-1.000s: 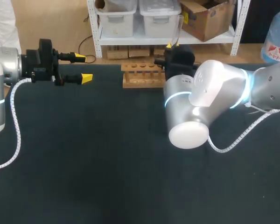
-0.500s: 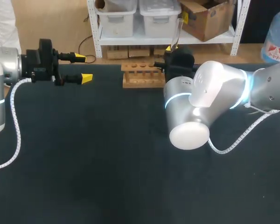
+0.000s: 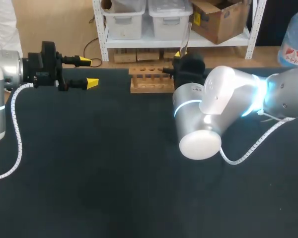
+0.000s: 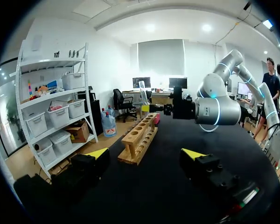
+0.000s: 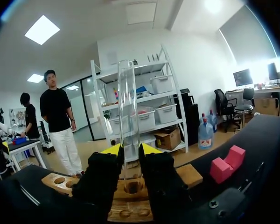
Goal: Grasp the test tube, adjust it, and insert it.
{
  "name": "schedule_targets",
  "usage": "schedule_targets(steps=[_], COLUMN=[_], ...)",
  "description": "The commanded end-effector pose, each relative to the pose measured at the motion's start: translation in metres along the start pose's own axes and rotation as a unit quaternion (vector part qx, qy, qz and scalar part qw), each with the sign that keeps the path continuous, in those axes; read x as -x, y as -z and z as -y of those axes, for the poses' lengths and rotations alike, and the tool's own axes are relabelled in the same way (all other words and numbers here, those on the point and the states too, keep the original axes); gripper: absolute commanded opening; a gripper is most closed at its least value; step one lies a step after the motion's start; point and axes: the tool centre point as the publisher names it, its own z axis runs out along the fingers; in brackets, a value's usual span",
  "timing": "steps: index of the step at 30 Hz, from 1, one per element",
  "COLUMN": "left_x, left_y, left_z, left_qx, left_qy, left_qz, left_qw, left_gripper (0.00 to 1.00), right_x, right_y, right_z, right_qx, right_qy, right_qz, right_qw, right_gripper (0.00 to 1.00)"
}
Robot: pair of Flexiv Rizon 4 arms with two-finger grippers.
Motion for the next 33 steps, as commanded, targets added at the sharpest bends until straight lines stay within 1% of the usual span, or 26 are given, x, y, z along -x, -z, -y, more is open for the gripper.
schedule_targets(steps=[1, 9, 32, 33], left_x=[-0.001, -0.001, -0.001, -0.001], left_y=[0.0, 0.0, 0.0, 0.0], left_z=[0.001, 0.001, 0.001, 0.001], left_qx=[0.002, 0.002, 0.002, 0.002], left_qy=[-0.002, -0.002, -0.002, -0.002], left_qz=[0.002, 0.002, 0.002, 0.002], left_qw=[1.0, 1.0, 1.0, 1.0], left_gripper=[1.0, 1.0, 1.0, 1.0], right_x=[-0.005, -0.009, -0.019, -0.019], right_y=[0.002, 0.005, 0.007, 0.007], right_z=[0.002, 0.002, -0.002, -0.002], right_qx=[0.158, 0.16, 0.191, 0.191], right_qy=[-0.004, -0.01, -0.007, -0.008], right_qz=[-0.001, -0.005, -0.024, -0.024], right_qw=[0.987, 0.987, 0.981, 0.981], right_gripper=[0.0, 0.0, 0.0, 0.05])
